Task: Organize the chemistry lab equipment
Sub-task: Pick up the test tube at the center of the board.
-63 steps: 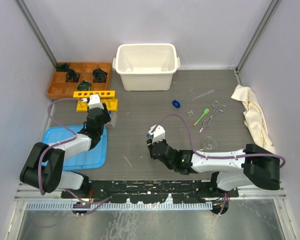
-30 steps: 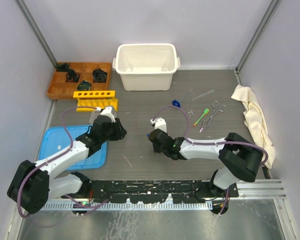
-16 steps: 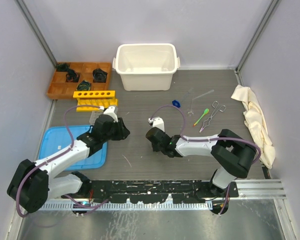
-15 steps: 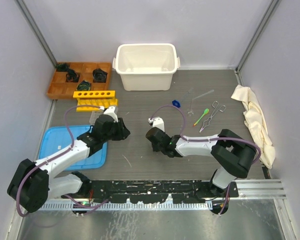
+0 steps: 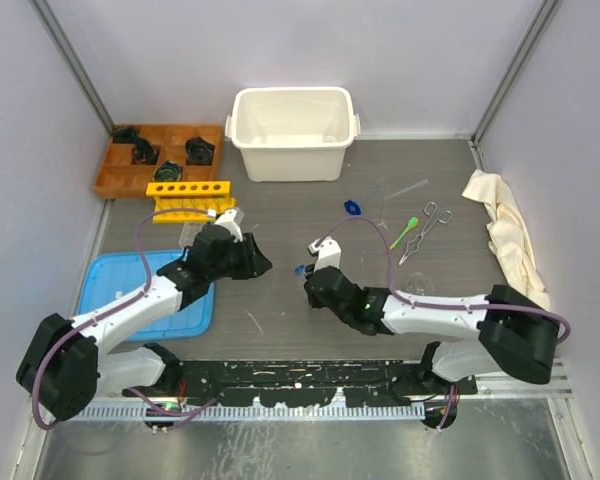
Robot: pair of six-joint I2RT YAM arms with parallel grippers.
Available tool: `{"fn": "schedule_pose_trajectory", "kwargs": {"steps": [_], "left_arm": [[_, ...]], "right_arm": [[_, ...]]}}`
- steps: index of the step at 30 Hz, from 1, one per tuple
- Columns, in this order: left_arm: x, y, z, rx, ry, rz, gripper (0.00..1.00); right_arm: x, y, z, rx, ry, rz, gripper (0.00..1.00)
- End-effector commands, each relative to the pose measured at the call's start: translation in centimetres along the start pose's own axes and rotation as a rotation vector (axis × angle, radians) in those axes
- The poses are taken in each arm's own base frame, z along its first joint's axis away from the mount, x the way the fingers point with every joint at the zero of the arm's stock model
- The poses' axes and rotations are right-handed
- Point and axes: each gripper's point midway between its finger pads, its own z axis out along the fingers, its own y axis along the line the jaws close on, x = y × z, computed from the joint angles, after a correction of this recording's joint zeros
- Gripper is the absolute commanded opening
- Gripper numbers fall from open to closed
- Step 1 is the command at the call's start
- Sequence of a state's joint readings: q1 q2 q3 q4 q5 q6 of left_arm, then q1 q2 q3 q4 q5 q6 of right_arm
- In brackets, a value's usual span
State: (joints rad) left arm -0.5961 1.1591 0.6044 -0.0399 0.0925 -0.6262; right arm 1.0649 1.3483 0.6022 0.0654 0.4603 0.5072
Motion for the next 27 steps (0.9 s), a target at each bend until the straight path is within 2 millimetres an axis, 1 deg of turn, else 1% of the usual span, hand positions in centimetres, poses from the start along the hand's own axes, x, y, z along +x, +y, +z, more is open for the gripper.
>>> {"fn": "schedule_pose_trajectory", "kwargs": {"steps": [1,6,10,13,19,27], "left_arm": [[-1.9,-3.8,-0.4,0.138,-0.042,-0.042,0.40],[-1.7,-5.9,-0.7,0.232,-0.047,-0.110,0.40],[-1.6,-7.0,-1.0,0.278,-0.051,-0.145,0.40],[-1.3,-7.5,-1.2,0.296,-0.044,-0.152,0.40],[-0.6,-7.7,-0.9,0.294,-0.017,-0.148,0.40],[0.2,-7.4,-0.4,0.274,0.003,-0.143,0.40]], "right_arm": [[-4.3,3.4,-2.1,-0.132,-0.194,0.033,0.06],[-4.2,5.5,-2.5,-0.191,-0.204,0.005,0.06],[-4.1,6.3,-2.4,-0.191,-0.202,-0.018,0.06],[-4.3,6.6,-2.5,-0.189,-0.210,-0.023,0.06],[-4.6,6.5,-2.9,-0.184,-0.221,-0.026,0.06],[-4.3,6.4,-3.1,-0.182,-0.220,-0.028,0.07]]}}
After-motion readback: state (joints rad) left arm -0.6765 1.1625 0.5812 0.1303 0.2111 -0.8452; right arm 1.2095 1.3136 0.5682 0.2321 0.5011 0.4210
